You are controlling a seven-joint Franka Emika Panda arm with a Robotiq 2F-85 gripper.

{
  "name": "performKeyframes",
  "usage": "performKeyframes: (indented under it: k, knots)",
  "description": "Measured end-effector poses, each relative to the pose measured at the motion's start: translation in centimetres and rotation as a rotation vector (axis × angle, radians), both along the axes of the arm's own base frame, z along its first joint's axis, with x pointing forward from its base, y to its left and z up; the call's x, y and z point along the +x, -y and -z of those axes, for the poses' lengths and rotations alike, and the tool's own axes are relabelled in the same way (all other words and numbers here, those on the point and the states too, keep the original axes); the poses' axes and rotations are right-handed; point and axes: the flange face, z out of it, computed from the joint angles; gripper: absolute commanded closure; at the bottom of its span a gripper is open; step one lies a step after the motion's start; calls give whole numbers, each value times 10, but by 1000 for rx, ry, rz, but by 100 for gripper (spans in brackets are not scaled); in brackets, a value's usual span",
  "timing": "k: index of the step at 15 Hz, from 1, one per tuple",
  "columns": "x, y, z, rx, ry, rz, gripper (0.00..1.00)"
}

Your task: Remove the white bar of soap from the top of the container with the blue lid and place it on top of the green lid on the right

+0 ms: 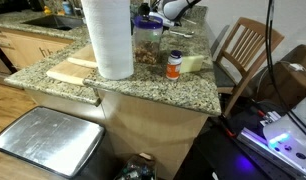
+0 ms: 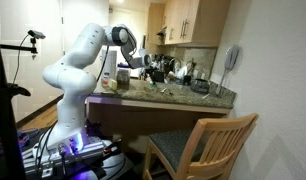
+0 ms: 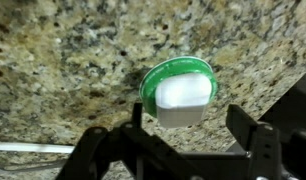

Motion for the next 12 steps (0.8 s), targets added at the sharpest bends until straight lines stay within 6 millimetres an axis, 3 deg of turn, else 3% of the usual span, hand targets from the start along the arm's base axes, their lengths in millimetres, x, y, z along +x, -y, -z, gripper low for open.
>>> performKeyframes:
  k: [3,6,9,12]
  knots:
    - [0,0,-4,13,2,7,0]
    - [-2,2,-29,49,20,15,0]
    - [-17,15,-76,56,28,16,0]
    - [-46,30,-137,88,67,-9,0]
